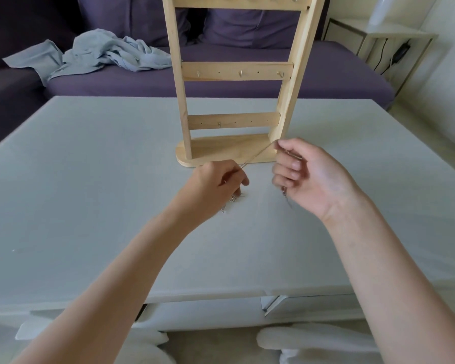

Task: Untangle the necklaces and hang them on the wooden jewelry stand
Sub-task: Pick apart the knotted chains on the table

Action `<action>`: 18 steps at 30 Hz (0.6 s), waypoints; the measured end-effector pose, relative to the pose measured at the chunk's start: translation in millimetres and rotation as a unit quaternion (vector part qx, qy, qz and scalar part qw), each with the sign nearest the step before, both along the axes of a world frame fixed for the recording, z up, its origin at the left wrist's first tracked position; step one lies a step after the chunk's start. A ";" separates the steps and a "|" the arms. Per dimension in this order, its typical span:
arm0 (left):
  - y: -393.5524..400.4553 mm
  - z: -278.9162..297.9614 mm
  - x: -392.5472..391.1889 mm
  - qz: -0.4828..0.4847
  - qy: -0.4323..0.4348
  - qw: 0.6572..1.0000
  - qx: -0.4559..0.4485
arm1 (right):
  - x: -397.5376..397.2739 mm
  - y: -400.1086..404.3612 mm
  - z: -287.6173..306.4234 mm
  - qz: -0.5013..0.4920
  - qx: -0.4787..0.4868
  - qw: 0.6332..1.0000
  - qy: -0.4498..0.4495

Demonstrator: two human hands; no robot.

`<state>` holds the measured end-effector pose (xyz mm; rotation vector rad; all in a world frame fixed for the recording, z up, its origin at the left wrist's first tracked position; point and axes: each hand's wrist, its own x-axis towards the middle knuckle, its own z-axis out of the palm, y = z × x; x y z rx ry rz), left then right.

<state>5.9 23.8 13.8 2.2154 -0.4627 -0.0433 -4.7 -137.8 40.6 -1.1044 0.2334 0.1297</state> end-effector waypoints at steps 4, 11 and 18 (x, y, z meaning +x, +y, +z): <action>6.7 7.5 3.6 0.031 0.146 0.973 -0.174 | 1.0 -10.5 0.3 -0.068 -0.013 0.998 0.002; 15.6 7.6 8.8 0.121 0.234 0.908 -0.325 | 1.0 -10.2 -11.1 -0.114 -0.322 0.938 -0.056; 23.8 12.7 12.9 0.130 0.217 0.928 -0.275 | 0.2 -8.5 -26.9 0.065 -0.569 0.819 -0.045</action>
